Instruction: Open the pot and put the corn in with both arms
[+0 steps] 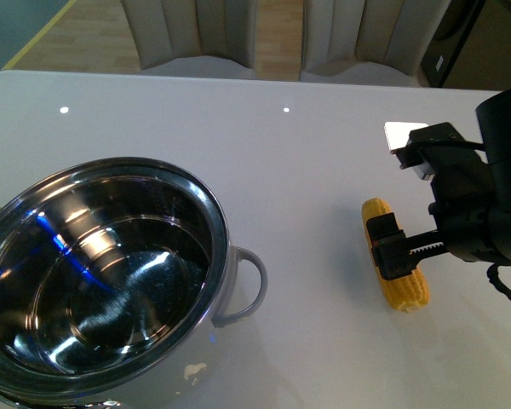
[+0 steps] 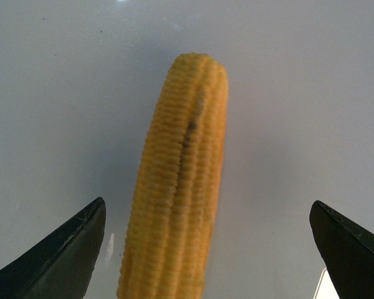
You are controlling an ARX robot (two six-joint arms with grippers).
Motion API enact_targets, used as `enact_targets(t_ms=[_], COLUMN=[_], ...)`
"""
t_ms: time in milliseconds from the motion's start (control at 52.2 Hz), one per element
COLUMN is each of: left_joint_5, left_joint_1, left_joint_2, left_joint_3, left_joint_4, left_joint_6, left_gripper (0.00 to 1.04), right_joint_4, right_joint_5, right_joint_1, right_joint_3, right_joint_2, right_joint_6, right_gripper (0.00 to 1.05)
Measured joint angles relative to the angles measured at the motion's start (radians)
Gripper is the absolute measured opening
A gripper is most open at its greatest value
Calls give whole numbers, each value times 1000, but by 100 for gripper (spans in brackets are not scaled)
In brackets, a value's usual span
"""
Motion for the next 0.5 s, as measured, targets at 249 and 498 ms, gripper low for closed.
enact_targets(t_ms=[249, 498], left_joint_5=[0, 0], left_joint_1=[0, 0], left_joint_2=[0, 0], left_joint_3=[0, 0], left_joint_4=[0, 0], left_joint_6=[0, 0], left_gripper=[98, 98], right_joint_4=[-16, -41], right_joint_5=[-5, 14], right_joint_1=[16, 17], right_joint_3=[89, 141], right_joint_2=[112, 198], right_joint_6=[-9, -9], right_gripper=[96, 96])
